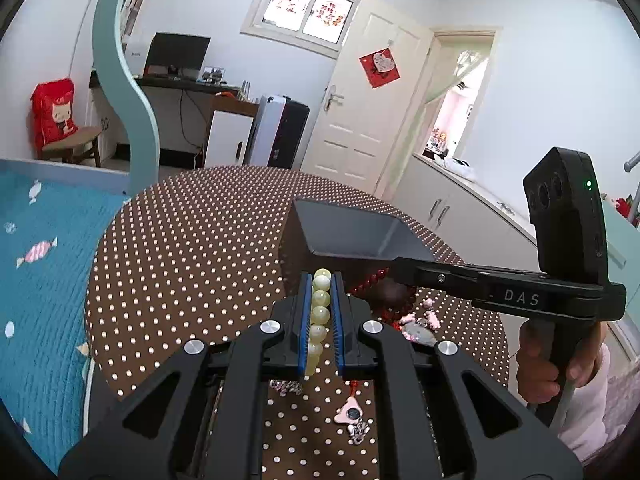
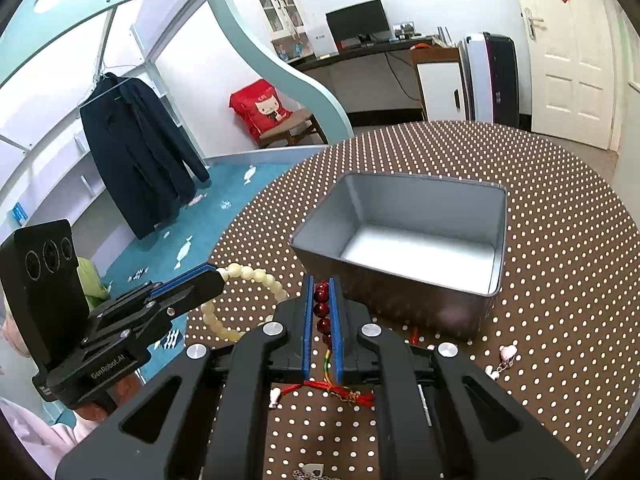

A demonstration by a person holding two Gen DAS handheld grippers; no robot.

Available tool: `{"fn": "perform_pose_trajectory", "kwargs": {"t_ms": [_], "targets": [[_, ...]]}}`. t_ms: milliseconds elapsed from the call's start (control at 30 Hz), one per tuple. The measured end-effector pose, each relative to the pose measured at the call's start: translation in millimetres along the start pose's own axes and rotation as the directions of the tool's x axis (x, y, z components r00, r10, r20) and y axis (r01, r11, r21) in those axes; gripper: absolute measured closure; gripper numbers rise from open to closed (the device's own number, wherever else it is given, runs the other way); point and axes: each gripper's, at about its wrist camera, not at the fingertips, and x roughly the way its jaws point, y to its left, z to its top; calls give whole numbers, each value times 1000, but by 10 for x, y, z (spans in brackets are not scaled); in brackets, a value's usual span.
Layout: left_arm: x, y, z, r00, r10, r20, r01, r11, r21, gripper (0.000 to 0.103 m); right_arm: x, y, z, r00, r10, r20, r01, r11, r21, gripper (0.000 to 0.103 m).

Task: Organize jewelry
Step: 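Carry both held strands over the grey metal box and open both grippers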

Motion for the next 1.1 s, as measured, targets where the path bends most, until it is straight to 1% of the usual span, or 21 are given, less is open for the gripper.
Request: {"fn": "perform_pose_trajectory", "kwargs": {"t_ms": [67, 167, 400, 667, 800, 867, 967, 1100], "targets": [[-23, -42, 44, 1000, -5, 12, 5, 1000, 7, 94, -32, 12, 30, 1000, -6, 15, 6, 1000, -3, 96], [-45, -91, 122, 999, -33, 25, 33, 999, 6, 94, -127, 2, 51, 999, -10, 40, 10, 1000, -4, 96], [-22, -305, 325, 997, -50, 66, 46, 997, 63, 94, -341, -55, 113, 993, -60, 99, 60, 998, -2, 96], [257, -533, 554, 995, -78, 69, 70, 992, 107, 94, -518, -171, 214, 982, -125, 143, 125, 992, 14, 96], [367, -590, 693, 994, -72, 87, 60, 990, 128, 94, -624, -173, 323, 975, -136, 177, 136, 991, 9, 96], [431, -582, 744, 993, -73, 91, 61, 991, 122, 94, -633, -191, 367, 972, -147, 181, 148, 989, 8, 96], [526, -576, 820, 993, -65, 96, 52, 991, 125, 94, -597, -202, 398, 973, -141, 181, 143, 990, 0, 96], [679, -528, 801, 996, -45, 74, 36, 992, 118, 94, -457, -249, 431, 979, -132, 157, 133, 991, 3, 96]]}}
